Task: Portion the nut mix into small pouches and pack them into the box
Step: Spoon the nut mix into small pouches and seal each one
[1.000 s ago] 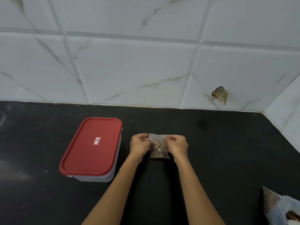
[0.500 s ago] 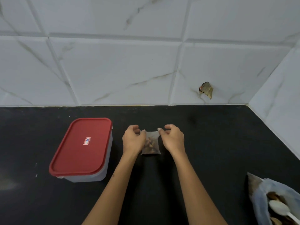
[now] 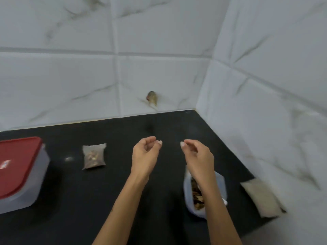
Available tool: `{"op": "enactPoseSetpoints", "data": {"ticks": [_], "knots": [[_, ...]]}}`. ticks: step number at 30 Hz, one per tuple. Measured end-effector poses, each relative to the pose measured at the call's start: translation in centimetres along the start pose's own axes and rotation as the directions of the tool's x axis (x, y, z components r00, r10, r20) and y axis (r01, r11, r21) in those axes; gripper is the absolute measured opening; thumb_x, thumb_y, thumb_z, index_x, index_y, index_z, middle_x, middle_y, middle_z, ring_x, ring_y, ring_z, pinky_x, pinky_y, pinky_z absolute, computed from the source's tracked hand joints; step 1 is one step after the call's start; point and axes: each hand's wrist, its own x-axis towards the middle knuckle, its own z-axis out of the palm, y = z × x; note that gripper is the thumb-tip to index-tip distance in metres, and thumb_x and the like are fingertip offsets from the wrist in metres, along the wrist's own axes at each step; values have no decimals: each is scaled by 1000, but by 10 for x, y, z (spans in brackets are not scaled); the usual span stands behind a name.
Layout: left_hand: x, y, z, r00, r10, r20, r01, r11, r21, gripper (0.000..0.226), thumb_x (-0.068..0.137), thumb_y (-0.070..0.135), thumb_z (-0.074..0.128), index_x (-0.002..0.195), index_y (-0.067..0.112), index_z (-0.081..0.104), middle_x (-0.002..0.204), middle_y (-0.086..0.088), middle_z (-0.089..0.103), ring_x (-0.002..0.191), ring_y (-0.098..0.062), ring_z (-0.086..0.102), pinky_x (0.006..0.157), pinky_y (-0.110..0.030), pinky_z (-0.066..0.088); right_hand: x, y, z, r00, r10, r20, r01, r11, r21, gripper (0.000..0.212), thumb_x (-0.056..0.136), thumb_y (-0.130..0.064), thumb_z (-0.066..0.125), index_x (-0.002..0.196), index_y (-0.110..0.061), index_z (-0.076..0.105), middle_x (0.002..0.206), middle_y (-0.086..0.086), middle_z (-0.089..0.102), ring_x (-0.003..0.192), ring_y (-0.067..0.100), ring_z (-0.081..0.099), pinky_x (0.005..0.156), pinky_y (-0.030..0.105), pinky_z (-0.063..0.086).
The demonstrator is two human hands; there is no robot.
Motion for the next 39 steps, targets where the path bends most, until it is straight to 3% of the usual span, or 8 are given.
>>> {"op": "enactPoseSetpoints", "data": {"ticks": [6, 10, 16, 20, 27, 30, 35, 39], "knots": [[-63, -26, 129, 941, -139, 308, 171, 982, -79, 29, 97, 38, 50, 96, 14, 67, 97, -5, 72, 94, -19, 68, 84, -31, 55, -15, 108, -129, 948, 125, -294, -177, 972, -156, 24, 89, -19, 62, 111, -11, 67, 101, 5, 69, 94, 20, 63, 79, 22, 41], [-97, -43, 201, 822, -346, 453, 386, 922, 5, 43, 100, 46, 39, 103, 9, 60, 100, -5, 66, 96, -21, 64, 84, -32, 52, -23, 180, -187, 880, 291, -376, -392, 891, -227, 29, 85, -10, 63, 113, -6, 65, 110, 14, 68, 103, 29, 62, 90, 33, 45], [-120, -61, 249, 745, -492, 451, 472, 866, 166, 75, 95, 64, 30, 145, 9, 37, 143, -9, 47, 130, -26, 45, 110, -39, 37, -17, 211, -204, 864, 342, -369, -468, 815, -342, 28, 87, -16, 60, 114, -11, 64, 111, 9, 67, 104, 29, 61, 85, 32, 46], [-127, -59, 261, 756, -490, 433, 494, 862, 113, 66, 98, 56, 28, 138, 7, 46, 109, -1, 57, 108, -18, 50, 94, -30, 37, -10, 217, -198, 890, 363, -278, -457, 700, -549, 23, 89, -26, 53, 99, -11, 66, 103, 11, 66, 98, 29, 61, 78, 32, 49], [-127, -59, 268, 759, -510, 404, 544, 838, 37, 65, 98, 56, 30, 139, 7, 45, 100, 5, 55, 102, -14, 51, 92, -30, 38, -12, 222, -190, 883, 395, -254, -467, 684, -560, 25, 84, -30, 55, 64, -14, 54, 69, 3, 57, 72, 26, 61, 48, 23, 29], [-123, -56, 269, 768, -506, 393, 551, 834, -3, 63, 98, 56, 32, 136, 8, 47, 88, 9, 51, 84, -7, 51, 85, -28, 39, -16, 215, -190, 882, 371, -291, -472, 713, -518, 25, 87, -33, 56, 69, -15, 58, 76, 5, 64, 76, 26, 61, 52, 24, 32], [-121, -48, 262, 779, -461, 425, 536, 841, -69, 43, 98, 54, 34, 115, 19, 52, 91, 10, 56, 87, -6, 55, 66, -19, 43, -26, 194, -186, 840, 294, -456, -456, 838, -300, 24, 87, -30, 62, 107, -17, 66, 100, 4, 69, 97, 29, 63, 69, 27, 37], [-115, -43, 243, 872, -326, 366, 395, 909, -130, 30, 95, 38, 54, 116, 17, 55, 106, 1, 66, 94, -8, 63, 66, -15, 50, -22, 169, -178, 855, 391, -339, -306, 910, 279, 6, 86, -13, 67, 86, -18, 64, 84, 6, 69, 78, 23, 67, 67, 31, 52]]}}
